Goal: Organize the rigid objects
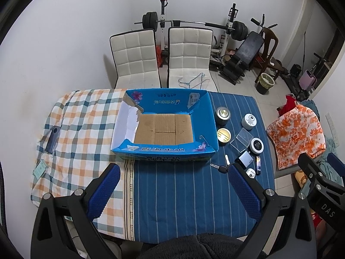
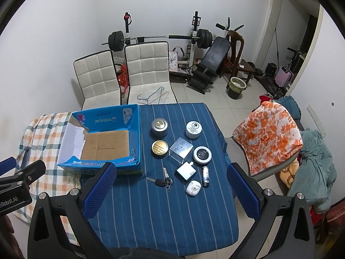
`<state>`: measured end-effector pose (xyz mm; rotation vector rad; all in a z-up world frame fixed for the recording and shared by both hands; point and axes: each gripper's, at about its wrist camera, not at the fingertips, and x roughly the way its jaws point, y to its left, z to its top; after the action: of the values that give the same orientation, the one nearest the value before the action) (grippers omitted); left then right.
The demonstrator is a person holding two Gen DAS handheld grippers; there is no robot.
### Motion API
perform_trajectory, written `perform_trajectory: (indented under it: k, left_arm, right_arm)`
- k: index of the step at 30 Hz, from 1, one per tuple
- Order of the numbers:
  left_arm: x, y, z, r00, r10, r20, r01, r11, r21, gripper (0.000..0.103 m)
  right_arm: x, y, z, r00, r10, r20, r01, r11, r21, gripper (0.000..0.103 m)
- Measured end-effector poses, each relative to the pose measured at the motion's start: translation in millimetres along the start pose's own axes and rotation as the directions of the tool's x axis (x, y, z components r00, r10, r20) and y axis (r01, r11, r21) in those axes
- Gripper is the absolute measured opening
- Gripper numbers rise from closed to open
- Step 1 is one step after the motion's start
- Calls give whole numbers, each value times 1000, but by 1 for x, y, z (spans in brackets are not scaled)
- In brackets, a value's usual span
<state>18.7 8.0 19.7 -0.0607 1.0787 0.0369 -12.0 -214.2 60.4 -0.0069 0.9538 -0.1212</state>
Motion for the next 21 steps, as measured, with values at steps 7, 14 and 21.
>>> perform_trajectory:
  k: [7, 14, 21]
  left_arm:
    - [0, 0, -1, 1000, 1, 1, -1, 1000, 0, 103]
    - [0, 1, -2, 1000, 0, 2, 0, 1000, 1, 103]
    - [12, 1, 15, 999, -31, 16, 31, 1000, -1, 103]
  right_arm:
    - [1, 7, 4, 1000, 7, -7, -7, 1000, -5, 103]
    - [8, 5, 3, 1000, 11, -16, -12, 1000, -5, 103]
    - [53, -23, 17, 996, 23, -83, -17, 997, 70, 103]
